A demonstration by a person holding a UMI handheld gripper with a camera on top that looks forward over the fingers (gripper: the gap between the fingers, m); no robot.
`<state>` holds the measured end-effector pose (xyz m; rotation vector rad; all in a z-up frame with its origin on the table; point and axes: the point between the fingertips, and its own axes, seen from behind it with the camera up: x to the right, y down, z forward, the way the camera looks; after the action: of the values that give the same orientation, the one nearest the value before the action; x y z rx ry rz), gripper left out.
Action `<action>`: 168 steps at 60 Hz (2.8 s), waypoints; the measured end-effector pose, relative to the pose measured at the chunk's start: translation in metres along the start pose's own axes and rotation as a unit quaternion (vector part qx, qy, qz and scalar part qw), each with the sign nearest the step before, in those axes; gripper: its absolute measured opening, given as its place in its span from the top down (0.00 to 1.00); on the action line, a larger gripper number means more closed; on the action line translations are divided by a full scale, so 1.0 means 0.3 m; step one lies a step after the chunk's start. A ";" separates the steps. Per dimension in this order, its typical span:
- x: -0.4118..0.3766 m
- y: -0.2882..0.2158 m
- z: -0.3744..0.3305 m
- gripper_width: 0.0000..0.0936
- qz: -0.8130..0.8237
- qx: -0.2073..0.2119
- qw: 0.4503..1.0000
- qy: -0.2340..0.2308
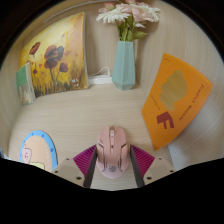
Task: Arrange mouse
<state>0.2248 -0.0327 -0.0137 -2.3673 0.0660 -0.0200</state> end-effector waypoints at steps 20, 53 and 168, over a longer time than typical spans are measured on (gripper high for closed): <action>0.002 -0.002 -0.008 0.56 0.036 -0.025 0.998 0.042; -0.603 -0.622 -0.504 0.59 -0.008 0.136 0.990 -0.026; -0.782 0.005 -1.028 0.19 -0.046 0.100 0.992 -0.064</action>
<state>-0.0199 -0.2365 0.2072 -2.1640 -0.1035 0.0784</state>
